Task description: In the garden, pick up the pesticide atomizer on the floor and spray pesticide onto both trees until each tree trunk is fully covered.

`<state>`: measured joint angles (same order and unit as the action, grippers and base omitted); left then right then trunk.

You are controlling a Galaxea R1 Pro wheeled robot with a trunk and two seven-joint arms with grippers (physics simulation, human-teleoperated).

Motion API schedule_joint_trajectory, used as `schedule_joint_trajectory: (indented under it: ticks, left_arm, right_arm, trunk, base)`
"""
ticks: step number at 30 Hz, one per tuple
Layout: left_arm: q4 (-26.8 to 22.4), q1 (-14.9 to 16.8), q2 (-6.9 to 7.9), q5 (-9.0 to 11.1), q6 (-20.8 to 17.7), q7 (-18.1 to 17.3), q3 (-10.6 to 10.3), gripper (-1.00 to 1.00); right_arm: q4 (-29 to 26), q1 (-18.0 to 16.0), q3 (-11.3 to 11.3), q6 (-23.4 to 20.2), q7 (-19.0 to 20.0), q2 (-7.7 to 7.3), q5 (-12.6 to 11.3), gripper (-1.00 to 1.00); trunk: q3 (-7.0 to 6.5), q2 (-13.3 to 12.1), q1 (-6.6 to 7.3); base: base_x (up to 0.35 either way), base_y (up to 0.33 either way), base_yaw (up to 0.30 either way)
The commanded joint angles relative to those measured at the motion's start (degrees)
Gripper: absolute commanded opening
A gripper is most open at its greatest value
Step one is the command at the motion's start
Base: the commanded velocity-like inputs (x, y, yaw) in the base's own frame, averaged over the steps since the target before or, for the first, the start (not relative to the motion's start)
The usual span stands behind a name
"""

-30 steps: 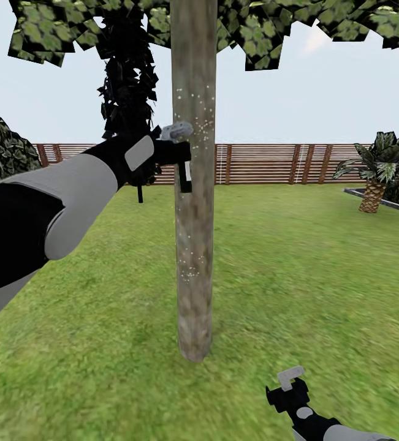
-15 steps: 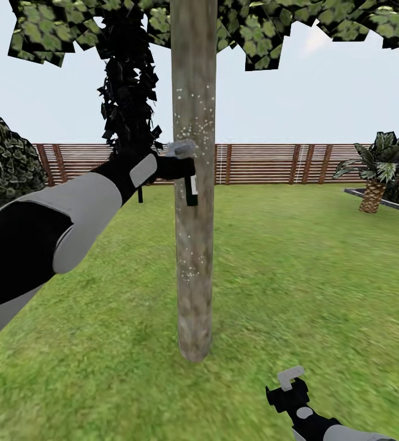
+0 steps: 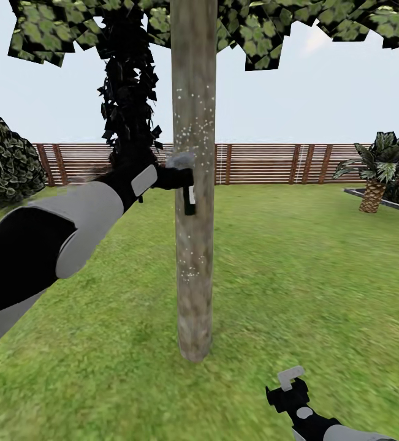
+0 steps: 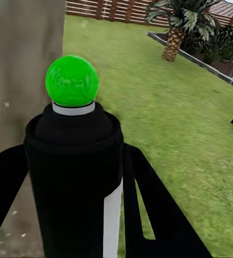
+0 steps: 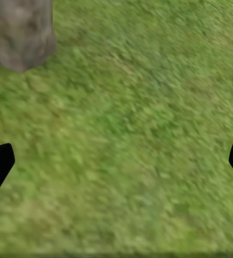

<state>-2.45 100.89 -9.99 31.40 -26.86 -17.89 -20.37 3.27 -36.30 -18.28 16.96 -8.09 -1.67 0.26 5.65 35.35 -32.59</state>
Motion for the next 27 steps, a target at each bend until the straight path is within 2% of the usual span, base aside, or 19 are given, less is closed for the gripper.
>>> schedule_joint_trajectory:
  ticks: [1,6,20,27]
  left_arm:
    - [0.24,-1.09,-0.01,0.17,0.54,0.02,0.34,-1.0]
    - [0.69,-4.49,-0.01,0.16,2.5,0.05,0.32,-1.0]
    - [0.78,-9.9,-0.01,0.07,5.13,0.3,0.36,-1.0]
    - [0.78,-13.39,-0.01,0.02,9.27,1.09,0.35,-1.0]
  right_arm:
    - [-0.01,0.0,0.0,0.0,0.0,0.0,0.0,1.0]
    - [-0.01,0.0,0.0,0.0,0.0,0.0,0.0,1.0]
    - [0.0,0.0,0.0,0.0,0.0,0.0,0.0,1.0]
    - [0.0,0.0,0.0,0.0,0.0,0.0,0.0,1.0]
  trunk:
    - [-0.02,0.0,0.0]
    - [-0.02,0.0,0.0]
    - [-0.02,0.0,0.0]
    - [-0.02,0.0,0.0]
  base:
    - [0.0,0.0,0.0]
    - [0.0,0.0,0.0]
    - [0.0,0.0,0.0]
    - [0.0,0.0,0.0]
